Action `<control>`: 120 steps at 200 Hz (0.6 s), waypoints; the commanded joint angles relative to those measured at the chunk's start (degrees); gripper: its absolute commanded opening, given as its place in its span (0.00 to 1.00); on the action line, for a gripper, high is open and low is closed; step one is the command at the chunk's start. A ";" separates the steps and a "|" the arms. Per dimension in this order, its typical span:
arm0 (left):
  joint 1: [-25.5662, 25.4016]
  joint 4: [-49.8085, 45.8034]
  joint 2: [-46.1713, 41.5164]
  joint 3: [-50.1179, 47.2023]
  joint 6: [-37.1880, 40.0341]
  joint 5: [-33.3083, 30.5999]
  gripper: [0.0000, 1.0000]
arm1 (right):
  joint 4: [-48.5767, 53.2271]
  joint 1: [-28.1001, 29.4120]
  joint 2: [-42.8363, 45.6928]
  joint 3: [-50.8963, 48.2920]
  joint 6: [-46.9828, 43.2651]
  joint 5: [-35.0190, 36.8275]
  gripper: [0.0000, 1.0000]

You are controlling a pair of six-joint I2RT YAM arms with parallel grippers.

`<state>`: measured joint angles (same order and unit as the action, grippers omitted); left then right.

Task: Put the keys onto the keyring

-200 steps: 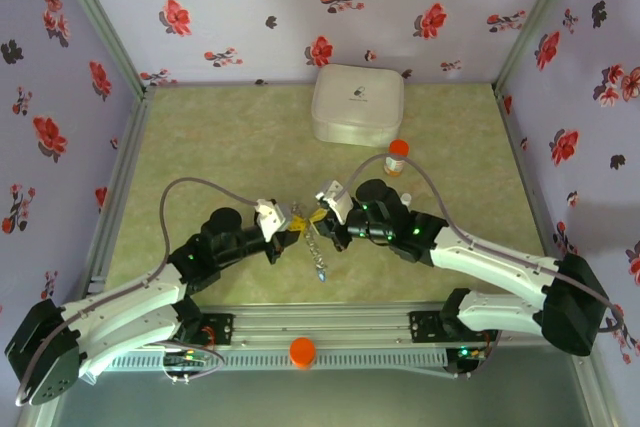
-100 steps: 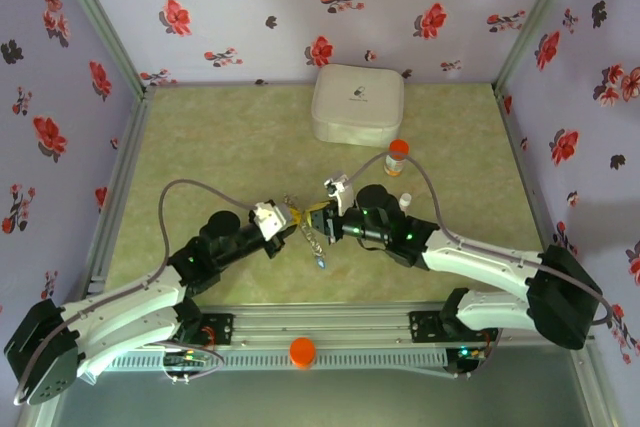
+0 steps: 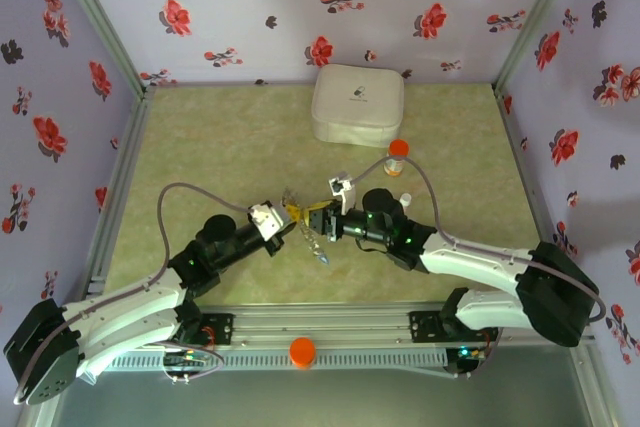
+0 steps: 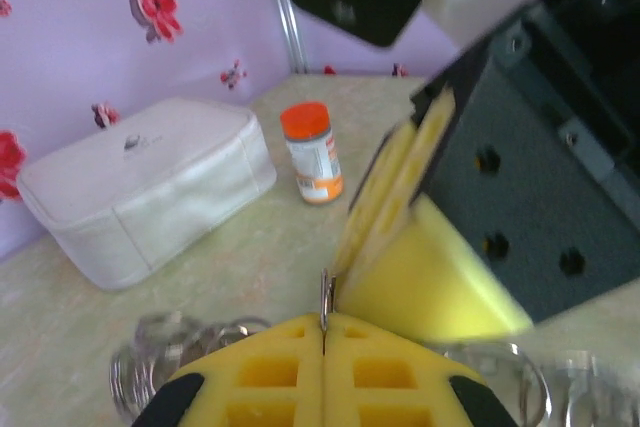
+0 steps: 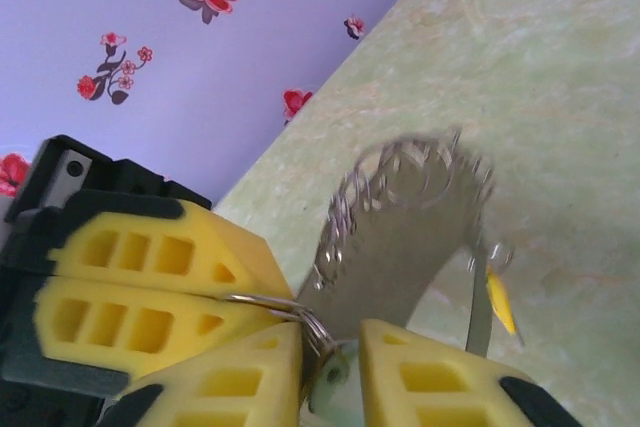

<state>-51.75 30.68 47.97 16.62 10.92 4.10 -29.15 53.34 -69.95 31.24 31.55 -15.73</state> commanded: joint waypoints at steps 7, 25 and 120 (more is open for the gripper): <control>-0.64 9.73 -0.65 -1.28 -1.05 0.92 0.00 | -2.28 -0.72 1.19 -1.27 -1.35 -3.88 0.27; -0.64 10.31 -0.46 -1.77 -1.66 0.99 0.00 | 0.27 -1.26 3.88 -1.27 -4.83 -4.62 0.29; 0.90 19.96 5.04 -4.40 -8.04 12.55 0.00 | 19.96 -5.63 11.63 3.82 -34.87 -10.62 0.37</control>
<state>-51.31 41.85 51.83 12.93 5.32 11.07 -10.33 48.29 -55.46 33.56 -0.05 -22.24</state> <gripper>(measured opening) 0.038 0.386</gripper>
